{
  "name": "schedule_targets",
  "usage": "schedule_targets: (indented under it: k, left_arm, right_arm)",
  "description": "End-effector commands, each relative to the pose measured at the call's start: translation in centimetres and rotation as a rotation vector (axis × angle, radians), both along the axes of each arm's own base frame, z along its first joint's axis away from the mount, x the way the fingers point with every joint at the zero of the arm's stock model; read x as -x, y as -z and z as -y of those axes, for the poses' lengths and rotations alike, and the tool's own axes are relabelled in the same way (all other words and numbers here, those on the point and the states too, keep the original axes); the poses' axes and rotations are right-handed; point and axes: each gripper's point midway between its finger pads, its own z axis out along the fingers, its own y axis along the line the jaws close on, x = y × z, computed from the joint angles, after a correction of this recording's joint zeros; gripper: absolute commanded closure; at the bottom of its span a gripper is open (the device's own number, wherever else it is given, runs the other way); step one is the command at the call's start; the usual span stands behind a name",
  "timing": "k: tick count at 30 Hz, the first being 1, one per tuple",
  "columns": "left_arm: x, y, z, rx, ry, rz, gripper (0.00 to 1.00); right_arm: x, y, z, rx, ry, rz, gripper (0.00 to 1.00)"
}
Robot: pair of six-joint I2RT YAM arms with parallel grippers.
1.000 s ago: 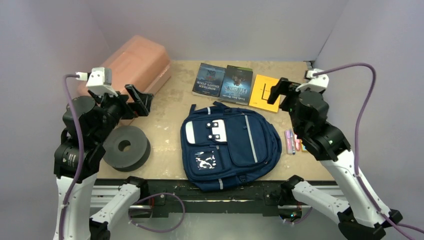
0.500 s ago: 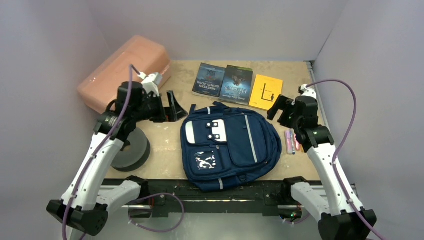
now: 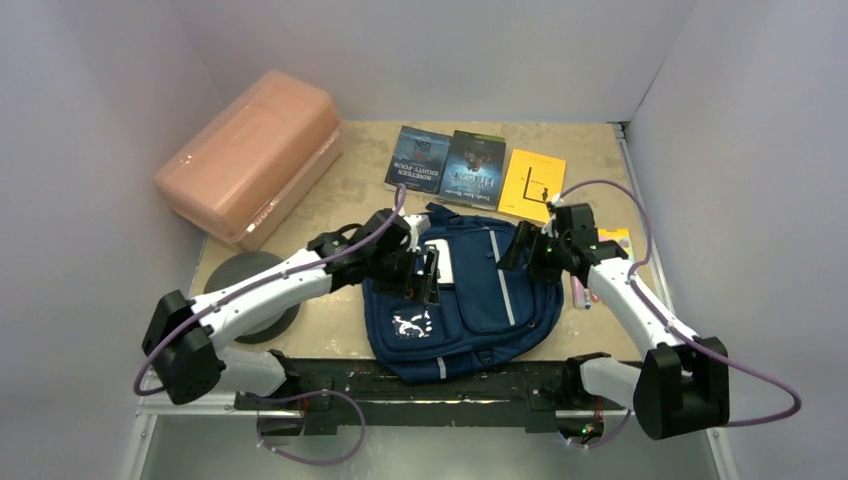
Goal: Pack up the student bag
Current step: Adjust the student bag at the center of the board.
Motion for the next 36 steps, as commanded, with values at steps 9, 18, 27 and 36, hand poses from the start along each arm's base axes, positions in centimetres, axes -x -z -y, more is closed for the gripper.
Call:
schedule_targets:
  k: [9, 18, 27, 36]
  left_arm:
    - [-6.4, 8.1, -2.9, -0.274, -0.233, -0.054, 0.22]
    - [-11.2, 7.0, -6.0, -0.375, -0.264, 0.029, 0.25]
    - [-7.4, 0.9, -8.2, -0.233, -0.297, 0.125, 0.1]
    - [-3.4, -1.4, -12.9, -0.187, -0.452, 0.182, 0.04]
  right_arm:
    - [1.1, -1.2, -10.5, -0.418, -0.131, 0.032, 0.34]
    - [2.4, -1.0, -13.4, -0.389, -0.214, 0.063, 0.34]
    - [-0.9, -4.2, -6.9, 0.224, -0.259, 0.306, 0.24]
    - [0.3, -7.5, -19.8, -0.107, -0.706, 0.538, 0.22]
